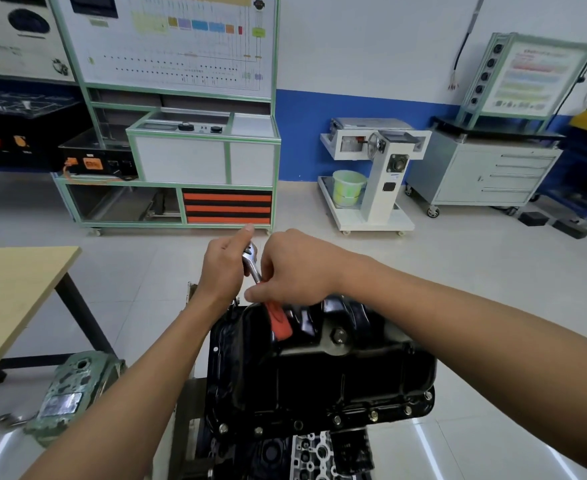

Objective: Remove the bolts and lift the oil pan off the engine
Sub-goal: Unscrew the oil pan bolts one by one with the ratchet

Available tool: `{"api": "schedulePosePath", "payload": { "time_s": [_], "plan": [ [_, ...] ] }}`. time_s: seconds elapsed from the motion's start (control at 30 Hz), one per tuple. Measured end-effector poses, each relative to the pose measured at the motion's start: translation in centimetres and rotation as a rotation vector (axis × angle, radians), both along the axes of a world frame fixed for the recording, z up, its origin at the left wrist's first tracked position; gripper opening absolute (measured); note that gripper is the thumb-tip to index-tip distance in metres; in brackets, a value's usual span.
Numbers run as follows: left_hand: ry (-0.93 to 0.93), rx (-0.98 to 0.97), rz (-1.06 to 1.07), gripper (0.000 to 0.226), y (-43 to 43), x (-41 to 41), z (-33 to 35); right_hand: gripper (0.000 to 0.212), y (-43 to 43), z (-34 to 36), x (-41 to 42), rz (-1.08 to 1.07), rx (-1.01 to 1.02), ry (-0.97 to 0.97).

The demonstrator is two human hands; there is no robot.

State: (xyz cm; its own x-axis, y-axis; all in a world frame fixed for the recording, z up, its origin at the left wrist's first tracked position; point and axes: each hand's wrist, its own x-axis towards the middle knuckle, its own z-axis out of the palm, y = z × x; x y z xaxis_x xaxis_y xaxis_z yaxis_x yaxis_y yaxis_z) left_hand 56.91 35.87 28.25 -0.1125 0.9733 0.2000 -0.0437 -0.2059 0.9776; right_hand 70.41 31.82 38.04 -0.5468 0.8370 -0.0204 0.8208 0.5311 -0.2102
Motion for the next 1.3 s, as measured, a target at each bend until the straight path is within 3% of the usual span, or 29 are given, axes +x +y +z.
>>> {"api": "schedulePosePath", "payload": {
  "time_s": [0.13,0.27,0.4,0.57,0.8,0.97,1.07,1.17,1.3],
  "plan": [
    [0.067,-0.010,-0.082,0.049,0.2,-1.0,0.2,0.030,1.3,0.9,0.7,-0.001,-0.028,-0.148],
    [0.108,-0.056,-0.318,0.044,0.3,-2.5,0.4,0.009,3.1,0.5,1.2,-0.043,0.188,-0.229],
    [0.120,-0.076,-0.484,0.054,-0.1,-2.0,0.2,0.018,4.5,-0.4,0.8,0.006,0.332,-0.198],
    [0.136,-0.066,-0.457,0.061,-0.4,-2.1,0.3,0.046,4.4,-1.7,1.1,0.085,0.302,-0.129],
    [-0.007,-0.090,-0.176,0.062,-0.2,-1.9,0.2,0.024,3.0,-1.0,1.8,0.007,0.313,-0.175],
    [0.061,-0.032,-0.065,0.061,-0.2,-1.6,0.1,0.036,1.1,-0.4,0.4,0.002,0.107,-0.052],
    [0.007,-0.022,-0.070,0.053,-0.3,-1.2,0.0,0.047,0.4,-0.3,-0.8,0.038,-0.056,0.037],
    [0.023,-0.010,-0.081,0.048,-0.2,-1.4,0.2,0.043,0.7,0.1,-0.8,0.026,-0.228,0.120],
    [0.103,-0.027,-0.129,0.048,0.0,-2.4,0.8,0.033,1.8,1.1,0.5,0.020,-0.291,0.044]
  ]
}}
